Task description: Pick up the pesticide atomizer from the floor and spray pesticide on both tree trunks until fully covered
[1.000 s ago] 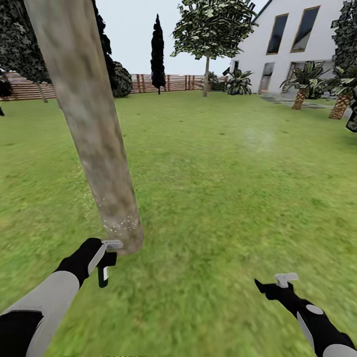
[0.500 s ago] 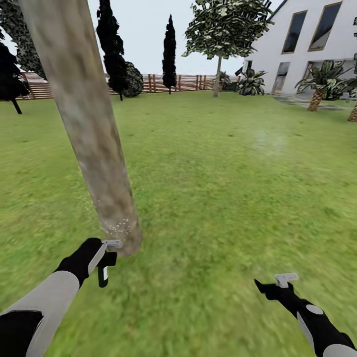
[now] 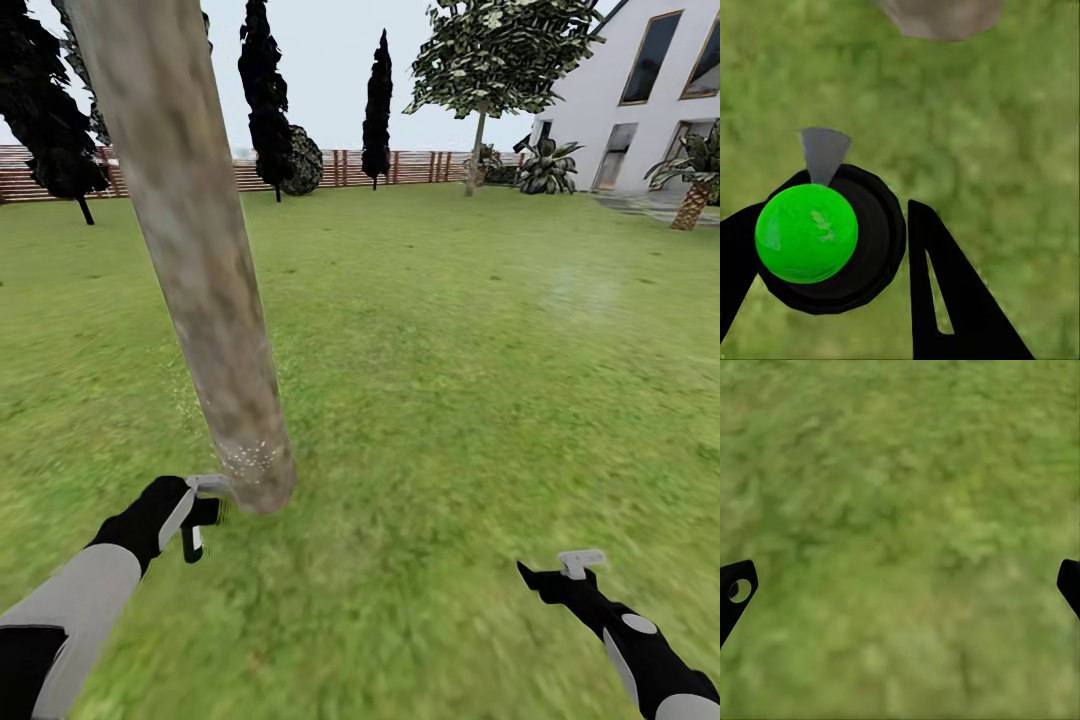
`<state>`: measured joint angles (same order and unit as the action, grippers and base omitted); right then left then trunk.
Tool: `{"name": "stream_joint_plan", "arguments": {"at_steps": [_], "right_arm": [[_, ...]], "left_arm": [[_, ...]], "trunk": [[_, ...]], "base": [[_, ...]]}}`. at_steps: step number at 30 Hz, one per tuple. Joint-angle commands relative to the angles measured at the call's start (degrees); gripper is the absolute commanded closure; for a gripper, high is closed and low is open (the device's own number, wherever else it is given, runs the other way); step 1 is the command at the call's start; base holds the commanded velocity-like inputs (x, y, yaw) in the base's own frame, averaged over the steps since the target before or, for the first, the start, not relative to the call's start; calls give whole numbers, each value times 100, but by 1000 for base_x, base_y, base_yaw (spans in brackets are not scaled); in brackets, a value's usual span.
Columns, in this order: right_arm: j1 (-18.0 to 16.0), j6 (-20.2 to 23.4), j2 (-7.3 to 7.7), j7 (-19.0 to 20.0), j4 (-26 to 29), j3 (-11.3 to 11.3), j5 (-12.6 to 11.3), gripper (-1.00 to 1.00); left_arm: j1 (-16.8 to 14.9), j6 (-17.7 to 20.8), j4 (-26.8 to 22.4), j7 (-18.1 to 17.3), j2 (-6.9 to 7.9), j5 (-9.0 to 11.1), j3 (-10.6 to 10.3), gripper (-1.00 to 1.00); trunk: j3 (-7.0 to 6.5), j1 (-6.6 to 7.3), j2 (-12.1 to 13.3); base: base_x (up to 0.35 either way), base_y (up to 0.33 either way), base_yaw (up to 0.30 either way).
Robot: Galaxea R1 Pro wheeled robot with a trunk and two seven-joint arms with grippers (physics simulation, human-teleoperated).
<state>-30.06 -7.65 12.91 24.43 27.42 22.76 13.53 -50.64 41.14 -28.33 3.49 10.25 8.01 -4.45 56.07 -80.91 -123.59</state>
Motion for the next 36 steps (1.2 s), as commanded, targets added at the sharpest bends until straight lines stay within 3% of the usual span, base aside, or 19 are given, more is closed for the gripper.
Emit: {"name": "stream_joint_plan", "arguments": {"at_steps": [1, 4, 9, 11, 12, 15, 21, 22, 24, 25, 31, 33, 36], "right_arm": [[0, 0, 0, 0, 0, 0, 0, -100], [0, 0, 1, -4, 1, 1, 0, -100], [0, 0, 1, -2, 1, 0, 0, -100], [0, -1, 1, 0, 1, 1, 0, -100], [0, 0, 7, 0, 1, 6, 0, -100], [0, 0, 9, 0, 1, 3, 0, -100], [0, 0, 10, 0, 1, 7, 0, -100], [0, 0, 10, 0, 1, 8, 0, -100], [0, 0, 10, 0, 1, 9, 0, -100], [0, 0, 10, 0, 1, 6, 0, -100], [0, 0, 10, 0, 1, 2, 0, -100], [0, 0, 10, 0, 1, 6, 0, -100], [0, 0, 10, 0, 1, 7, 0, -100]], "left_arm": [[-38, 25, -3, -17, 63, 34, -1, 100], [-145, 301, -12, -37, 125, 19, -25, 100], [-197, 560, -76, -221, 11, 16, -55, 100], [-202, 854, -321, -669, 10, -5, -70, 100], [-209, 1191, -639, -802, 51, -20, -78, 100], [-380, 1596, -1216, -867, 109, -33, -85, 100], [-1211, 1727, -1147, -883, 136, -25, -100, 100], [-1316, 1743, -1042, -885, 135, -27, -279, 100], [-1291, 1743, -1006, -883, 137, -29, -566, 100], [-1276, 1741, -1002, -880, 136, -30, -609, 100], [-1145, 1739, -1024, -881, 135, -28, -644, 100], [-1258, 1746, -1035, -885, 147, -28, -610, 100], [-1720, 1748, -1010, -885, 210, -12, -596, 100]], "trunk": [[0, 0, 0], [0, 0, 0], [0, 0, 0], [0, 0, 0], [0, 0, 0], [0, 0, 0], [0, 0, 0], [0, 0, 0], [0, 0, 0], [0, 0, 0], [0, 0, 0], [0, 0, 0], [0, 0, 0]], "base": [[2, -2, 2], [0, 0, 0], [0, 0, 0], [0, 0, 0], [0, 0, 0], [0, 0, 0], [0, 0, 0], [0, 0, 0], [0, 0, 0], [0, 0, 0], [-121, 33, 0], [-8, 2, 0], [-1, 0, 0]]}}
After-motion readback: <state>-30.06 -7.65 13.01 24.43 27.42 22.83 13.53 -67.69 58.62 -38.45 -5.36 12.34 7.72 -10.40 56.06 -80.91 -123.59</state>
